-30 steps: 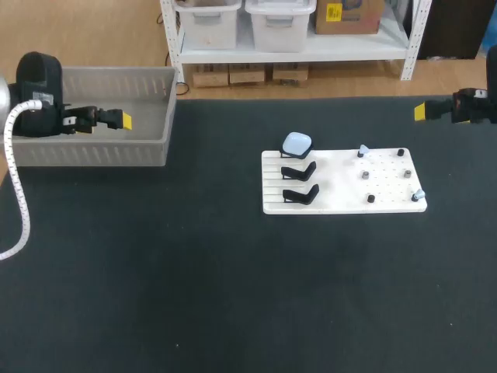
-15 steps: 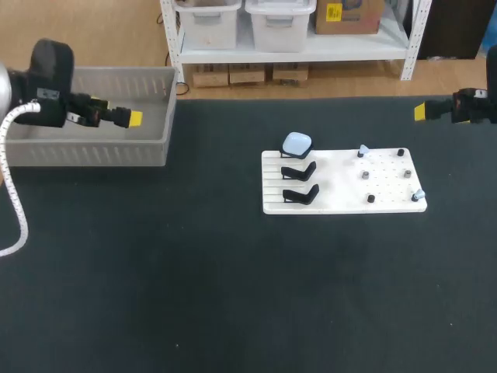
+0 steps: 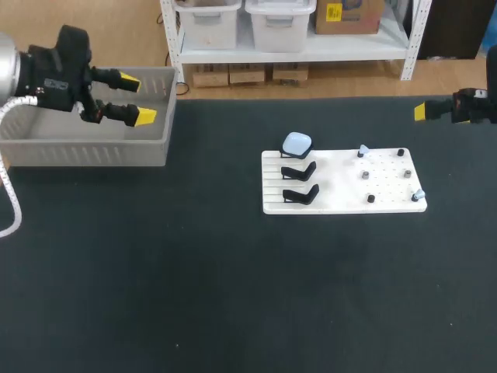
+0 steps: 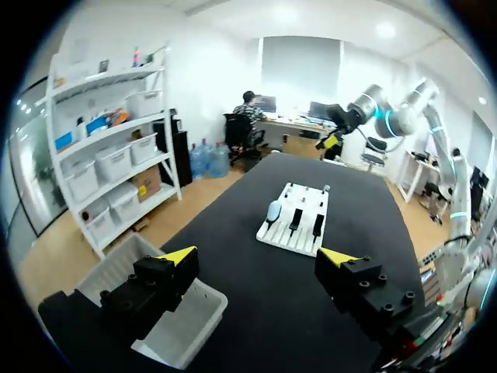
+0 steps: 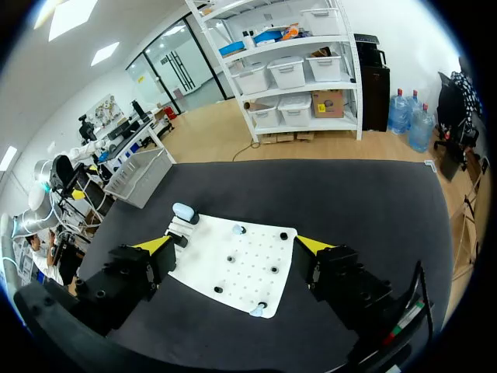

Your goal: Pick up each earbud case from the left stands, insert the matching earbuds, close the lid, and place the case in the box.

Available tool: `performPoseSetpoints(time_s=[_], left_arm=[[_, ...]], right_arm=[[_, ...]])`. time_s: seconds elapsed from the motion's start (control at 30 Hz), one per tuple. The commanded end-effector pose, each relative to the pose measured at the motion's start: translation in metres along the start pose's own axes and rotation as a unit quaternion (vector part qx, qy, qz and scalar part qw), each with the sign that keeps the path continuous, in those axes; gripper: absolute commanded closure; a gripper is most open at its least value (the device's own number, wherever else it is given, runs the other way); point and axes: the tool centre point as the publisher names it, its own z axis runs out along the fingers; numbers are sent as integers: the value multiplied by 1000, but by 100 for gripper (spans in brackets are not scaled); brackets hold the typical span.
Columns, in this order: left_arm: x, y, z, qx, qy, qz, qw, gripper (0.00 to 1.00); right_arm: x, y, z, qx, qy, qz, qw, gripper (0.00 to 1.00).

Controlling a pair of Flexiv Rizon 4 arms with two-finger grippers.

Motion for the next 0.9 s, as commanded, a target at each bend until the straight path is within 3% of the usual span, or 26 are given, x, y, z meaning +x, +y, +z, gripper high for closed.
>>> performPoseSetpoints(time_s=[0.03,0.17,0.73,0.9], left_arm=[[-3,10,10,127,6,45,991,0],[-3,8,18,134,39,75,987,0],[-3,8,18,134,39,75,987,0],[10,10,28,114,30,64,991,0]], right_arm=[[0,0,0,0,0,0,1000,0],[0,0,0,0,0,0,1000,0],[0,0,0,0,0,0,1000,0],[0,0,0,0,0,0,1000,0]])
